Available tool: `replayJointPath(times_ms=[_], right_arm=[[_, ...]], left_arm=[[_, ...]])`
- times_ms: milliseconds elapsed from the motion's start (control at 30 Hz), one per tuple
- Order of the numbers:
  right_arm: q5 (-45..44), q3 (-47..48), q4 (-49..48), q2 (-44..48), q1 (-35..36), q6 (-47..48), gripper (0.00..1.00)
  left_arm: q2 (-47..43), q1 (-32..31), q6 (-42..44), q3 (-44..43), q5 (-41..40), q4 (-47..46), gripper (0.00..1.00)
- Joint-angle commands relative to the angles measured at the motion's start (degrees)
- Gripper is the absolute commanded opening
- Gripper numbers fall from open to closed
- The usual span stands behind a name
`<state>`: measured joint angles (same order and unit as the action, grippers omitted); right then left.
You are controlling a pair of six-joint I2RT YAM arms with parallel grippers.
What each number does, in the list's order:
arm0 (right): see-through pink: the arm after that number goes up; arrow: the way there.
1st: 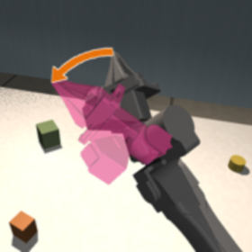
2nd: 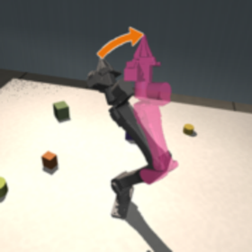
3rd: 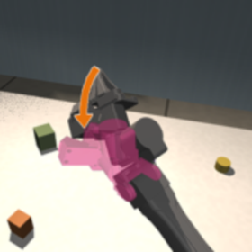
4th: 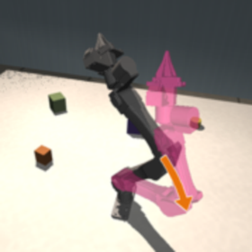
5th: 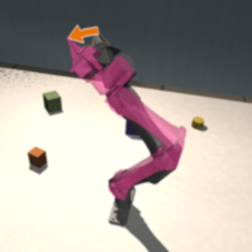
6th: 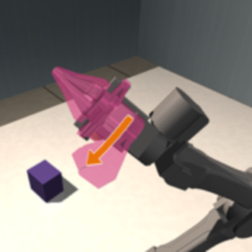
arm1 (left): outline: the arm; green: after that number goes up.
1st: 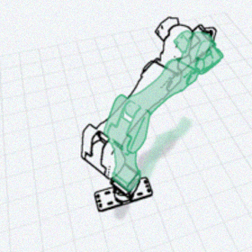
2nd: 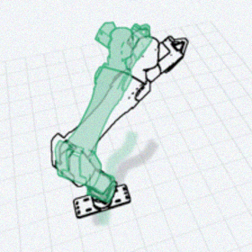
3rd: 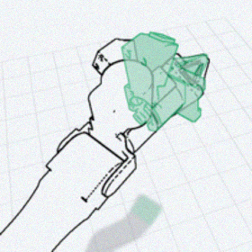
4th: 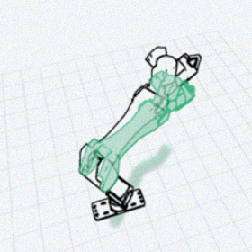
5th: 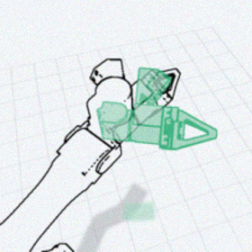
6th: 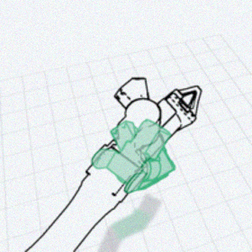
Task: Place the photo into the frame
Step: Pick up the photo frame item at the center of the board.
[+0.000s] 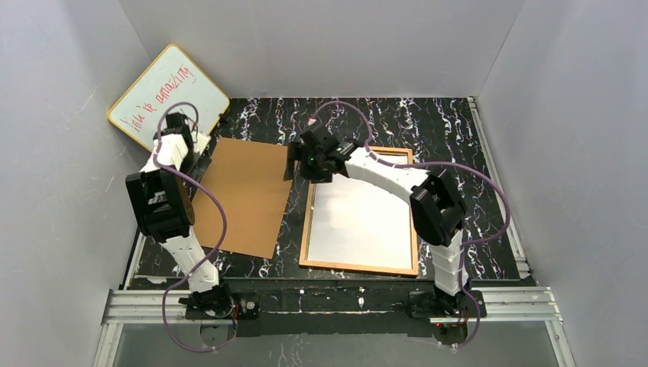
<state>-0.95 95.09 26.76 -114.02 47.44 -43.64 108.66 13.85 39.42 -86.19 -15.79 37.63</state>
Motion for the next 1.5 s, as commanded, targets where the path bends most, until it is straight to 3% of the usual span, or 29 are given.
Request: replayJointPath(times_ms=[0, 200, 367, 633, 867, 1133, 1300, 1467], right_arm=[[1.4, 5.3, -4.3, -4.1, 3.1, -1.3, 0.99], [0.5, 8.3, -5.8, -9.7, 4.8, -1.5, 0.98], [-1.2, 7.4, -6.2, -12.3, 4.8, -2.0, 0.99], [-3.8, 0.0, -7.5, -10.9, 4.0, -3.6, 0.99], [-8.3, -6.3, -6.9, -7.8, 2.0, -5.5, 0.99], [-10.7, -10.6, -5.3, -5.5, -0.2, -7.3, 0.99], [-9.4, -8.6, -4.2, -6.7, -0.2, -7.8, 0.99], [-7.2, -6.8, -3.6, -7.9, -0.3, -8.5, 0.99]], left_arm=[[-4.2, 1.5, 6.9, 9.6, -8.3, -8.4, 0.90], [-5.0, 2.4, 7.1, 17.0, -8.3, -15.8, 0.89], [-6.5, 2.3, 6.0, 21.1, -4.9, -16.1, 0.90], [-4.7, 1.0, 3.2, 22.1, 6.2, -4.7, 0.90], [-3.9, -4.6, 0.0, 23.0, 9.7, -3.6, 0.90], [-4.1, -8.8, -1.8, 17.7, 11.5, 1.3, 0.91], [-5.3, -5.1, 1.5, 11.2, 10.2, 4.3, 0.96], [-1.3, -1.6, -0.2, 6.2, 8.8, 2.8, 0.94]])
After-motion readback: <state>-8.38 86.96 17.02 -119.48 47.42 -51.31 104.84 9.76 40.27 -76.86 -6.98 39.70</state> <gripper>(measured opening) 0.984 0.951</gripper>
